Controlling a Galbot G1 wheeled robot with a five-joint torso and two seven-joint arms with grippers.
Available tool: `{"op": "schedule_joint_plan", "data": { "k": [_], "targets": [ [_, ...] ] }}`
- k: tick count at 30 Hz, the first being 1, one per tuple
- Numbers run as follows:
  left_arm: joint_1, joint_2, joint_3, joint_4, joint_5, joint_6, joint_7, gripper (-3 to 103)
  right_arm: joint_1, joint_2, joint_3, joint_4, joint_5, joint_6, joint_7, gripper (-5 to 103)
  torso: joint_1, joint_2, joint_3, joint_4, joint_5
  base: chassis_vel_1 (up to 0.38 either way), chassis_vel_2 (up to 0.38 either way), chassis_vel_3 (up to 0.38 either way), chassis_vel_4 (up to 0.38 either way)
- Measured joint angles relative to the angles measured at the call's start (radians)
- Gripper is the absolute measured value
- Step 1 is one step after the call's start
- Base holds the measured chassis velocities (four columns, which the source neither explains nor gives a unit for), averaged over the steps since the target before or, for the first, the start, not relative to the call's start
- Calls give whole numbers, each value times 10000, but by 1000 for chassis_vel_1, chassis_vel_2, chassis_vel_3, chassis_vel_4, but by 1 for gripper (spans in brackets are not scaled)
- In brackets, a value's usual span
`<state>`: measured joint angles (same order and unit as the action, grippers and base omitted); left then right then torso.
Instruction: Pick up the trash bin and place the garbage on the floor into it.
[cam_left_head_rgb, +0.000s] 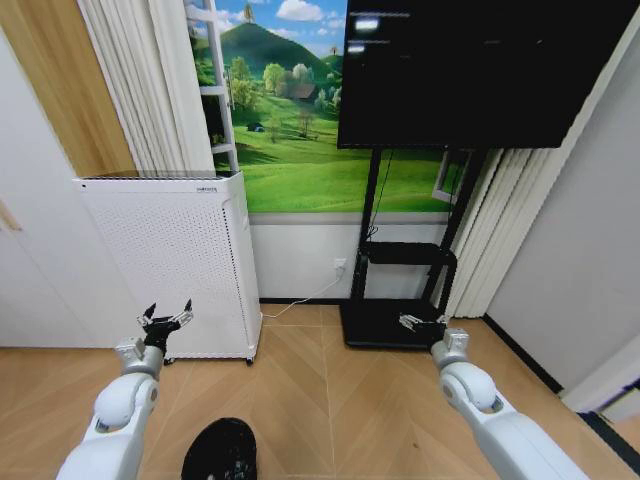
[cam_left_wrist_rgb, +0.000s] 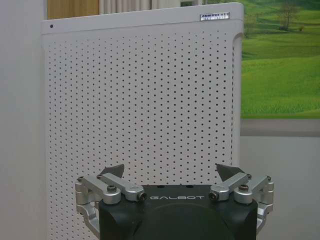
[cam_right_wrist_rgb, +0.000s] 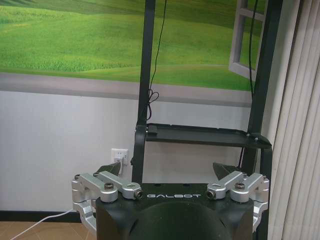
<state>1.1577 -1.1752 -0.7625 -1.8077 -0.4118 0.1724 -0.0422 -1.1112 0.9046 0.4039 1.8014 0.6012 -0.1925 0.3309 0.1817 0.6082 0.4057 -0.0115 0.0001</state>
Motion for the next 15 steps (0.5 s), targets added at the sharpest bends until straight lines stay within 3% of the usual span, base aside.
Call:
{"op": "schedule_joint_plan", "data": {
  "k": [7,15],
  "targets": [
    [1,0,0,0,0,0,0,100,0,0,0,0,0,0,0,100,-13,-26,-17,-1,0,70,-158,-76,174],
    [0,0,-1,-1,-1,-1,0,100,0,0,1,0,0,0,0,100,-22,-47,-31,1,3,186,-263,-180,245]
  ]
}}
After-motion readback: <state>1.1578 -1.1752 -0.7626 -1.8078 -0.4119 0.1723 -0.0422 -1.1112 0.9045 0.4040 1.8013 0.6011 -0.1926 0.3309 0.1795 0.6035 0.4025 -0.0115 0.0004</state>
